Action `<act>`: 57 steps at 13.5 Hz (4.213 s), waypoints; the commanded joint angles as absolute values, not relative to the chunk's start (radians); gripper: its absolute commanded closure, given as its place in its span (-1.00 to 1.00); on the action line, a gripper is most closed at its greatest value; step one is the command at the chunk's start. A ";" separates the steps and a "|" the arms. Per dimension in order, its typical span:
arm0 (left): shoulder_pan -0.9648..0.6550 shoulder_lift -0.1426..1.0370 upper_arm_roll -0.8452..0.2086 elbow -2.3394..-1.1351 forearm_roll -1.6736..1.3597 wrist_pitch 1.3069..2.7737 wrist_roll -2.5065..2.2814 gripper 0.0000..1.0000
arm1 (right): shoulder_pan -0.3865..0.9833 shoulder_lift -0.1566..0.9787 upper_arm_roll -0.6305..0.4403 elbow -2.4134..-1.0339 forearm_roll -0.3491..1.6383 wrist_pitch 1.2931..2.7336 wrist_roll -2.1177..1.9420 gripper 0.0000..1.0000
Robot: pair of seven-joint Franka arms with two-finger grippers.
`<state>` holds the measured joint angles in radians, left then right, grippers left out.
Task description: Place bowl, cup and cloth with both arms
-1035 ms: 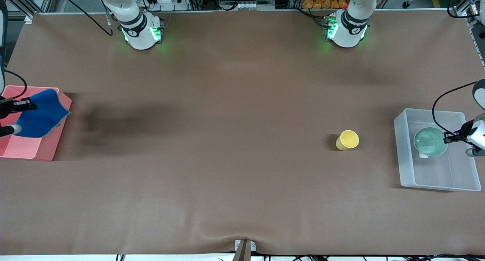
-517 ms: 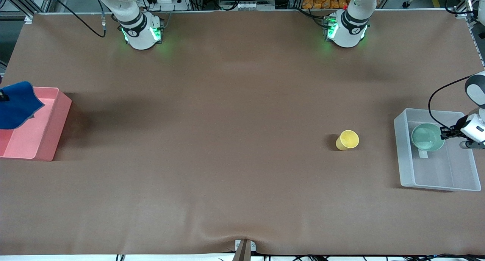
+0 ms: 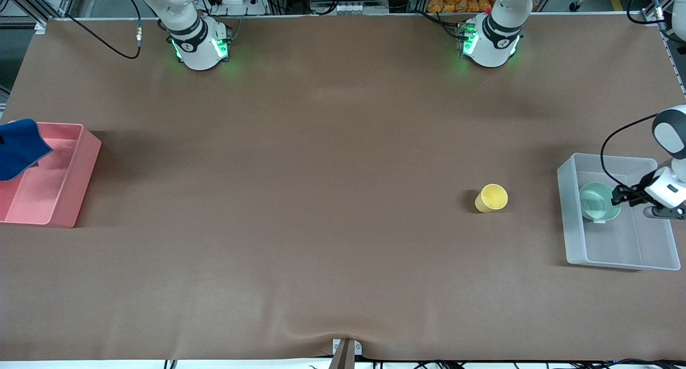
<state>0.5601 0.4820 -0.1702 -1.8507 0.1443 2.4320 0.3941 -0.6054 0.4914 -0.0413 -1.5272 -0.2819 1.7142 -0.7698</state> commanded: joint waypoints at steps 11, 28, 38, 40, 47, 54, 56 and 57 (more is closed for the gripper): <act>0.491 0.367 -0.515 -1.721 0.169 2.117 -0.081 -1.00 | -0.690 0.646 -0.023 -1.523 -0.288 1.870 -0.867 0.37; 0.377 0.497 -0.515 -1.934 0.345 2.227 -0.270 -0.87 | -0.339 0.309 -0.015 -1.531 -0.172 1.580 -0.464 -1.00; 0.367 0.494 -0.518 -1.878 0.348 2.220 -0.345 1.00 | -0.071 0.065 -0.012 -1.532 0.004 1.416 -0.063 -1.00; 0.367 0.482 -0.526 -1.820 0.331 2.145 -0.345 1.00 | -0.075 0.022 -0.015 -1.532 0.060 1.405 -0.031 -1.00; 0.497 0.491 -0.526 -1.487 0.241 1.882 -0.140 1.00 | -0.061 -0.037 -0.015 -1.528 0.055 1.362 -0.018 -1.00; 0.552 0.662 -0.373 -1.293 0.249 1.931 0.173 1.00 | -0.071 -0.054 -0.023 -1.534 0.054 1.362 -0.063 -1.00; 0.552 0.695 -0.341 -1.292 0.249 1.995 0.227 1.00 | -0.071 -0.055 -0.025 -1.534 0.054 1.359 -0.064 -1.00; 0.552 0.706 -0.338 -1.292 0.249 2.002 0.244 1.00 | -0.071 -0.055 -0.025 -1.534 0.054 1.358 -0.064 -1.00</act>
